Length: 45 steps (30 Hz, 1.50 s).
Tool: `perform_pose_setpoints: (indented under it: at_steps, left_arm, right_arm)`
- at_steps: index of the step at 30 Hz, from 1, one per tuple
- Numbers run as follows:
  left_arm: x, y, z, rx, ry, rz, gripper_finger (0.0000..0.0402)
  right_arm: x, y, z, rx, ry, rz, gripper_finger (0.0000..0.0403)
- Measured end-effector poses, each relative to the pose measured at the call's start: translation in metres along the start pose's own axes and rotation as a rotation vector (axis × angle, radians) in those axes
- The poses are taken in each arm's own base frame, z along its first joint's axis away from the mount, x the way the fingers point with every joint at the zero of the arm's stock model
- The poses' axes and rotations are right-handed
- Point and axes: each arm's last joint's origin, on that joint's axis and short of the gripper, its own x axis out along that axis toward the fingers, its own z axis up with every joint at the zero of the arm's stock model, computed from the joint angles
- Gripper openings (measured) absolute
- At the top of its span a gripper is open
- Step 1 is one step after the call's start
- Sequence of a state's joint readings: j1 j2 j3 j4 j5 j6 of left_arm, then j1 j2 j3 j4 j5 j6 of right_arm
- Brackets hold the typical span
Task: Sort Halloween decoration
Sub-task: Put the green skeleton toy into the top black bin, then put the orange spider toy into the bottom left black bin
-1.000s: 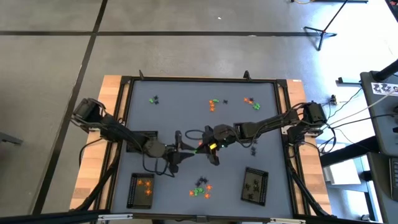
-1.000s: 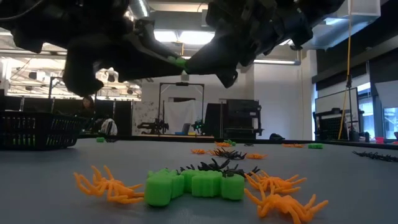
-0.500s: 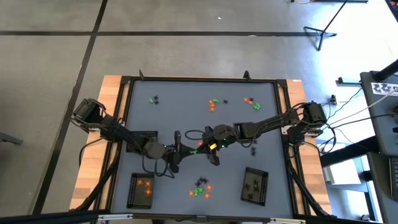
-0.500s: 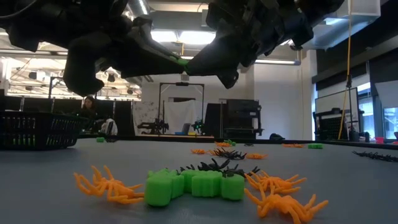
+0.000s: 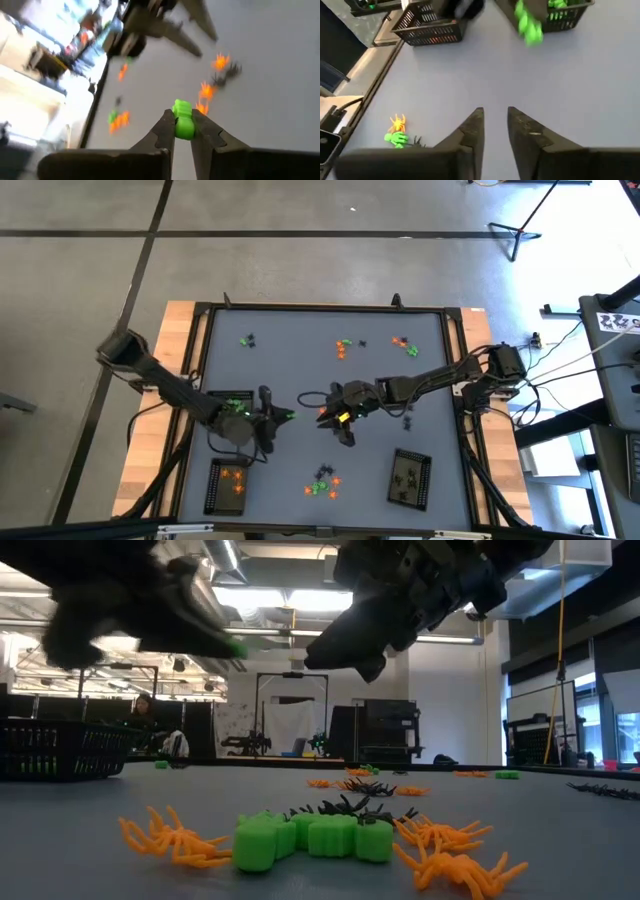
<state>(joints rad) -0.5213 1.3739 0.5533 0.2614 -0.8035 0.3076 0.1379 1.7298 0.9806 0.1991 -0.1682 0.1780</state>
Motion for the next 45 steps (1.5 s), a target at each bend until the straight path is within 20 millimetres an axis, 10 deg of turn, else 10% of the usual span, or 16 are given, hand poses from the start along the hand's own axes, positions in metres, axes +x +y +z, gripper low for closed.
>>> perform_pose_setpoints:
  at_steps: [13, 24, 32, 45]
  left_arm:
    - [-0.081, 0.046, -0.051, -0.594, 0.429, -0.231, 0.0026]
    - [-0.094, 0.052, -0.065, -0.756, 0.630, -0.280, 0.0104]
    - [-0.091, 0.051, -0.056, -0.746, 0.493, -0.253, 0.0131]
    - [-0.084, 0.039, -0.015, -0.567, -0.202, -0.218, 0.0129]
  right_arm:
    - [0.000, -0.005, -0.008, 0.008, 0.060, -0.140, 0.0119]
    - [0.000, -0.007, -0.008, 0.004, 0.056, -0.191, 0.0120]
    - [-0.002, -0.008, -0.022, 0.019, 0.201, -0.187, 0.0120]
    - [-0.007, 0.029, -0.057, -0.057, 0.504, -0.180, 0.0120]
